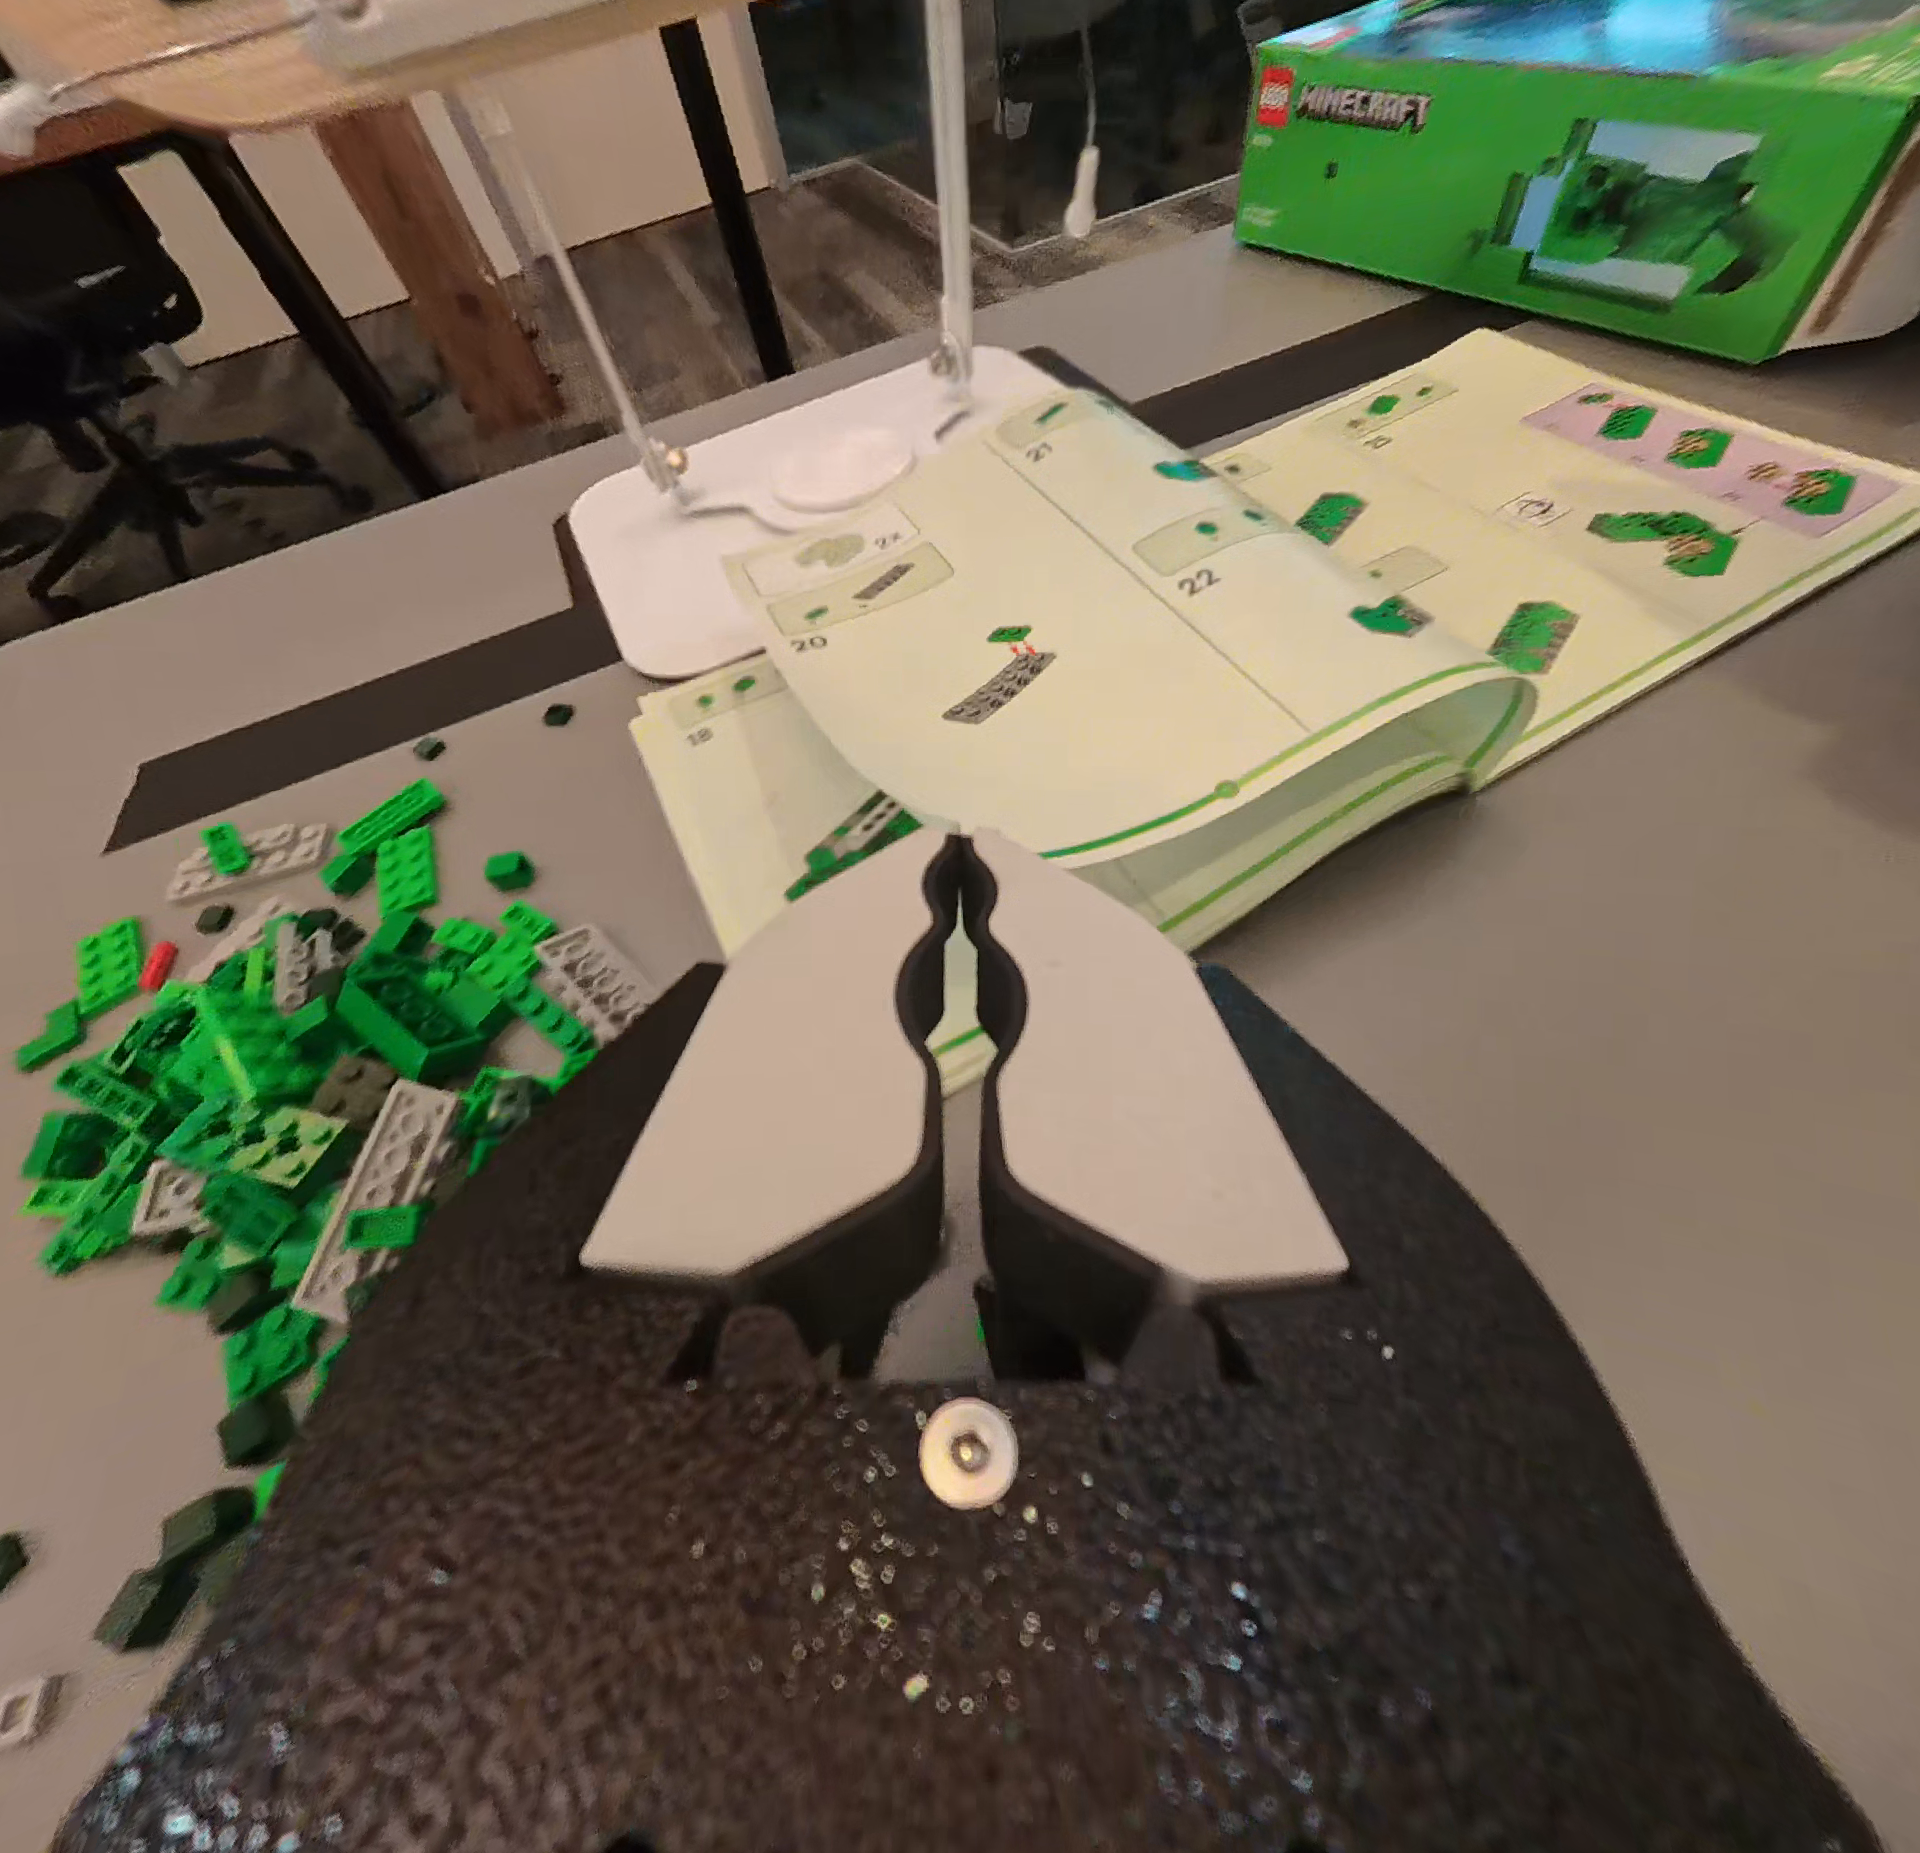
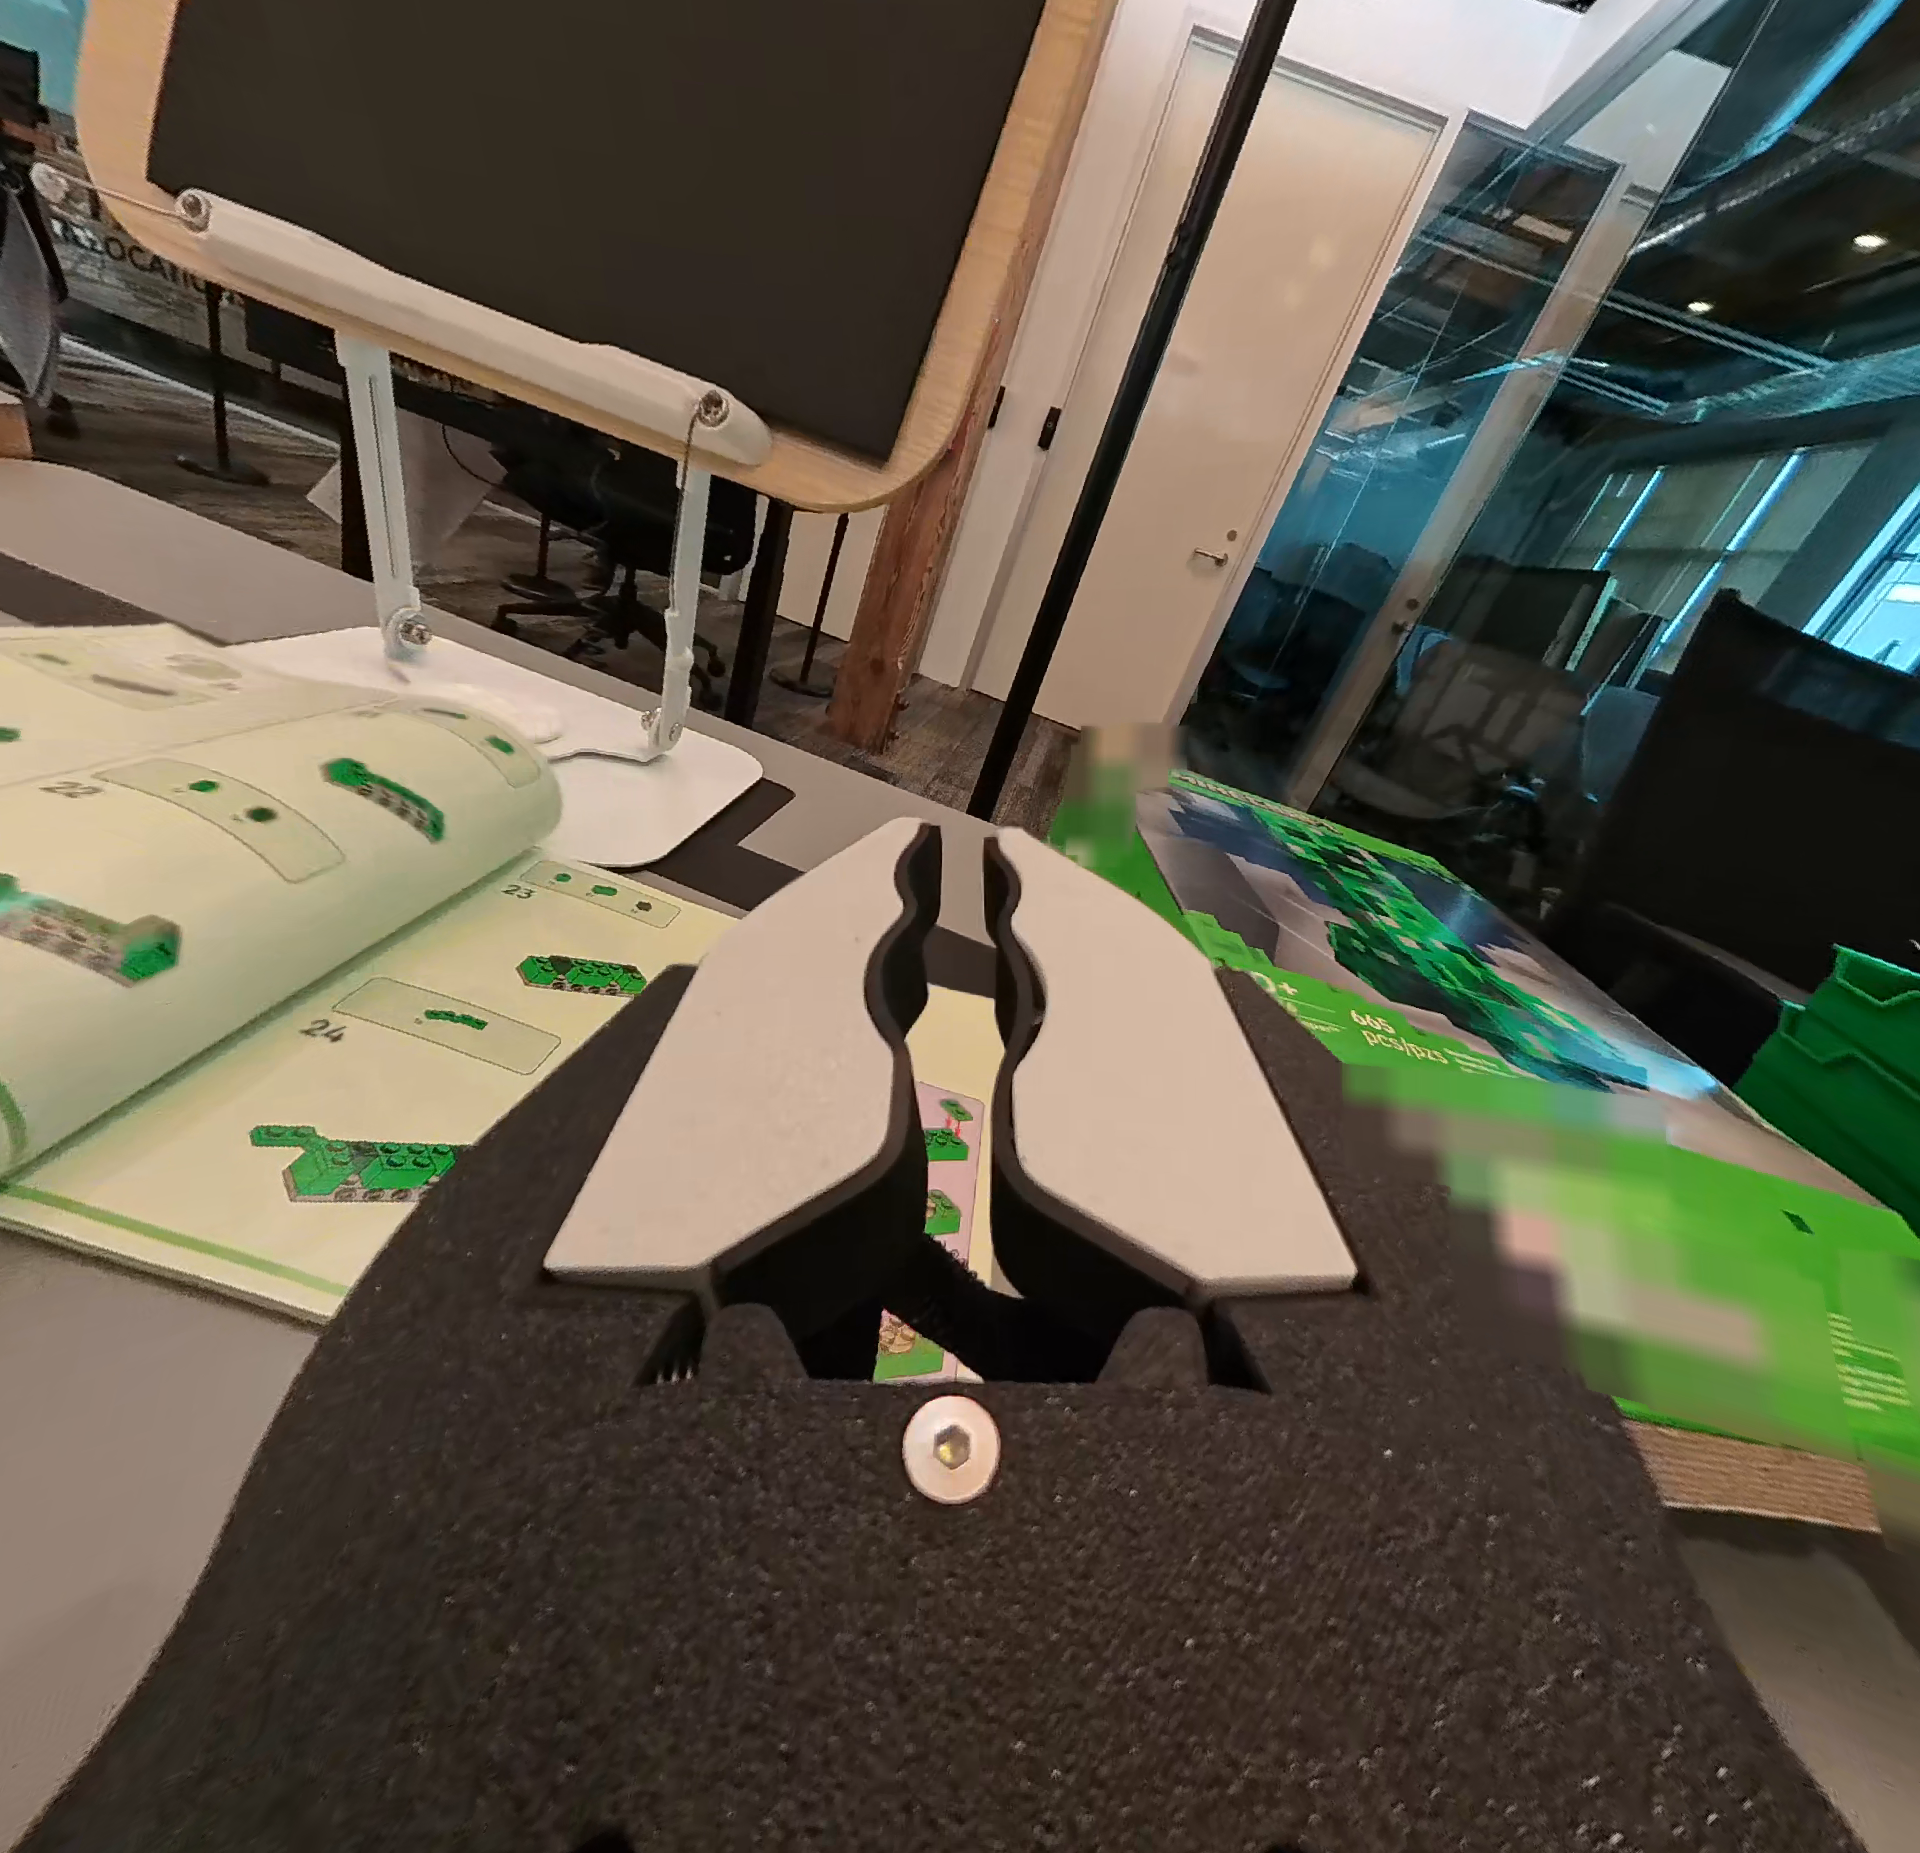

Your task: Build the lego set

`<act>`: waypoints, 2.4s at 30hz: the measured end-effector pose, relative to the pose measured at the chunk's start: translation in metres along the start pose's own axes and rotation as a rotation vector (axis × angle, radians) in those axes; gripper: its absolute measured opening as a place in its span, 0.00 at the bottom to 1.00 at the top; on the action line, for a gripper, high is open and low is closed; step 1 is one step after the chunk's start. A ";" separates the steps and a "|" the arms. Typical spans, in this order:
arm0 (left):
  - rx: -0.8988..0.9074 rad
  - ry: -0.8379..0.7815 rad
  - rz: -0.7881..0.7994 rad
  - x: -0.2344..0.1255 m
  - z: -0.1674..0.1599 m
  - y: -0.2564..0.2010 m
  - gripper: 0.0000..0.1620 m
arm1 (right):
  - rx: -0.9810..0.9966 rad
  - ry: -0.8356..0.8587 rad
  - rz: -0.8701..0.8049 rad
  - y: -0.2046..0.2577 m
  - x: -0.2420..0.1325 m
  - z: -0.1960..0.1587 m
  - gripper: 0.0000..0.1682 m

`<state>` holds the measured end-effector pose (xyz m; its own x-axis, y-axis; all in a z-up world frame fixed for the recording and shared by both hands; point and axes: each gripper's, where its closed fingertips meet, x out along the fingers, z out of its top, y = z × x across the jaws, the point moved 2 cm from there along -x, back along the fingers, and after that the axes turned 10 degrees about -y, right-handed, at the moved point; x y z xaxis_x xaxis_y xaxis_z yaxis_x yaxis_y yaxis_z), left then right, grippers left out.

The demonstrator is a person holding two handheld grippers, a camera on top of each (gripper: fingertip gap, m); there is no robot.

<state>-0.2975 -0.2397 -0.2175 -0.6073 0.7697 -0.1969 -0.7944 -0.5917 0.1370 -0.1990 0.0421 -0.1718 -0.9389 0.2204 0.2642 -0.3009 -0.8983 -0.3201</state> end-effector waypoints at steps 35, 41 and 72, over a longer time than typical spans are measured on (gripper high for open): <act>-0.117 -0.295 0.134 -0.058 0.007 0.067 0.00 | 0.001 0.606 0.491 0.197 0.021 -0.031 0.00; -0.178 -0.287 0.071 -0.050 0.002 0.060 0.00 | 0.009 0.702 0.579 0.220 0.012 -0.036 0.00; 0.029 -0.305 -0.306 -0.053 0.013 -0.072 0.00 | 0.104 0.037 0.375 0.200 -0.051 0.052 0.00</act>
<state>-0.2081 -0.2345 -0.2047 -0.3161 0.9467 0.0626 -0.9356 -0.3219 0.1451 -0.2030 -0.1690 -0.2017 -0.9866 -0.1185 0.1124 0.0809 -0.9525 -0.2935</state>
